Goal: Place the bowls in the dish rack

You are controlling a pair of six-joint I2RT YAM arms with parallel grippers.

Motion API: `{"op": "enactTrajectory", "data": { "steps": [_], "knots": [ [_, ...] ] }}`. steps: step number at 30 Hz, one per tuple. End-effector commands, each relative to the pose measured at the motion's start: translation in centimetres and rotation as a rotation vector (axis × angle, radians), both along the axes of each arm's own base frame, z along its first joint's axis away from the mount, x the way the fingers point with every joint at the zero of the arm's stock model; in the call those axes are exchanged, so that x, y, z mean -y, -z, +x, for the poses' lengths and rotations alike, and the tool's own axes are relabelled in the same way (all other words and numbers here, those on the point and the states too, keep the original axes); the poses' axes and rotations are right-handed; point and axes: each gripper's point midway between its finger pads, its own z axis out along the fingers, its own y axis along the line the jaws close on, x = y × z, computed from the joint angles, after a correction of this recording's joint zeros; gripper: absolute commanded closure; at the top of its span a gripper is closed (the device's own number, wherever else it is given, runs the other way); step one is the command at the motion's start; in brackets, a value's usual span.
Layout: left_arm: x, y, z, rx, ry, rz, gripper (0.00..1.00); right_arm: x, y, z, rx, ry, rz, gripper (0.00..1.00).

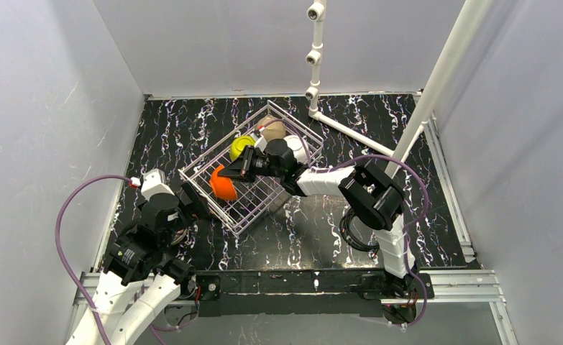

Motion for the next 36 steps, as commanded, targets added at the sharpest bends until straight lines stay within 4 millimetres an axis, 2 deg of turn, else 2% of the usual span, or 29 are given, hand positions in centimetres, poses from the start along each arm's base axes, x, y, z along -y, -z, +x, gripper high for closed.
{"op": "enactTrajectory", "data": {
  "steps": [1,6,11,17,22,28,36],
  "knots": [
    [-0.4,0.3,-0.1,-0.01,-0.014,0.017,0.02,0.7,1.2,0.2,-0.066,0.01,-0.009,0.99],
    [-0.4,0.4,0.0,-0.015,-0.017,0.016,0.02,1.6,2.6,0.9,-0.036,0.04,-0.112,0.99],
    [-0.3,0.5,0.0,-0.019,-0.017,0.016,0.02,3.1,4.0,2.2,-0.005,0.093,-0.186,0.84],
    [-0.4,0.5,-0.1,-0.018,-0.015,0.018,0.02,4.8,5.7,3.4,-0.024,0.132,-0.229,0.82],
    [-0.4,0.5,-0.1,-0.018,-0.018,0.019,0.02,6.4,6.3,3.7,-0.031,0.17,-0.236,0.79],
    [-0.4,0.5,-0.1,-0.02,-0.019,0.021,0.02,8.0,6.7,4.3,-0.025,0.201,-0.259,0.7],
    [-0.4,0.5,-0.1,-0.018,-0.019,0.019,0.02,9.4,7.0,5.4,0.022,0.239,-0.331,0.64]
  ]
}}
